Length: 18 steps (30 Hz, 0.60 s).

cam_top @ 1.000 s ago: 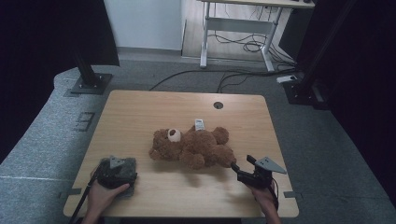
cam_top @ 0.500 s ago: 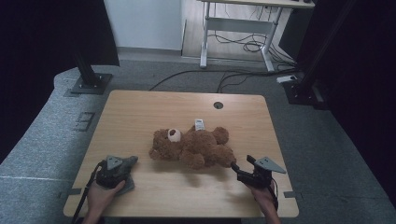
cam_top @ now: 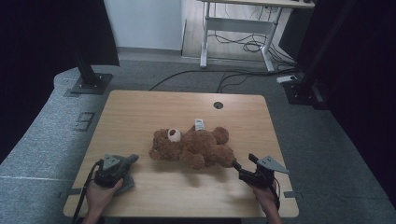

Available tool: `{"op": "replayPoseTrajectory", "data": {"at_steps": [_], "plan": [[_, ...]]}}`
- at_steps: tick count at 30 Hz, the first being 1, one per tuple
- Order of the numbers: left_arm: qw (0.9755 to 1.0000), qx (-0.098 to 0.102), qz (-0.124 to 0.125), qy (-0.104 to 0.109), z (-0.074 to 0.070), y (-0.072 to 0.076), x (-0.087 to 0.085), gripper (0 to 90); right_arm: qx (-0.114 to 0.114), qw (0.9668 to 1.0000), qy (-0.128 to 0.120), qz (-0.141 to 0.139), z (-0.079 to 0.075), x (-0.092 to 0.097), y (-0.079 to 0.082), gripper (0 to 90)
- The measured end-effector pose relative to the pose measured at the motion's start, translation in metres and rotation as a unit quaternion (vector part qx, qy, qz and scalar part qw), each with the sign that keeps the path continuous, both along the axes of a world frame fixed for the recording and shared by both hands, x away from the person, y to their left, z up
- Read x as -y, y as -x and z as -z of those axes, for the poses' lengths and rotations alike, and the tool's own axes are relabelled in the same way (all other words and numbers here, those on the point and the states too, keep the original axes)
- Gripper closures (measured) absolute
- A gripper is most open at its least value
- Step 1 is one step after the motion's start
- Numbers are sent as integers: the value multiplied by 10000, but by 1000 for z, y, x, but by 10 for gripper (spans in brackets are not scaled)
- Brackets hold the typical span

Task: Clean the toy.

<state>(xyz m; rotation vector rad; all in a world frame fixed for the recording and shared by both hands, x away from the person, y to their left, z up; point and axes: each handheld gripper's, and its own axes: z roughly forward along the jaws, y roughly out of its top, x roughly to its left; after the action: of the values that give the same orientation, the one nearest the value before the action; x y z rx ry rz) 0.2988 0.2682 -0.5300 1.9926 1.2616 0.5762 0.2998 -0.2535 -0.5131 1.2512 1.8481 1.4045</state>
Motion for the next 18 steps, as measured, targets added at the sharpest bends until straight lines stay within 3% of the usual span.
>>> {"op": "replayPoseTrajectory", "data": {"at_steps": [8,12,14,15,18], "plan": [[9998,60,50,166,-3,0,0,757,158,9995,-243,-91,-22,1,-2,233],[9993,205,108,290,-8,1,2,758,45,9991,-246,-330,-37,-15,-22,231],[9992,217,123,321,-9,1,2,758,-20,9989,-220,-416,-41,-21,-31,231],[9991,223,142,334,-10,2,3,757,-151,9980,-226,-577,-45,-32,-45,230],[9990,210,156,363,-10,2,3,757,-210,9972,-150,-701,-50,-48,-61,237]]}}
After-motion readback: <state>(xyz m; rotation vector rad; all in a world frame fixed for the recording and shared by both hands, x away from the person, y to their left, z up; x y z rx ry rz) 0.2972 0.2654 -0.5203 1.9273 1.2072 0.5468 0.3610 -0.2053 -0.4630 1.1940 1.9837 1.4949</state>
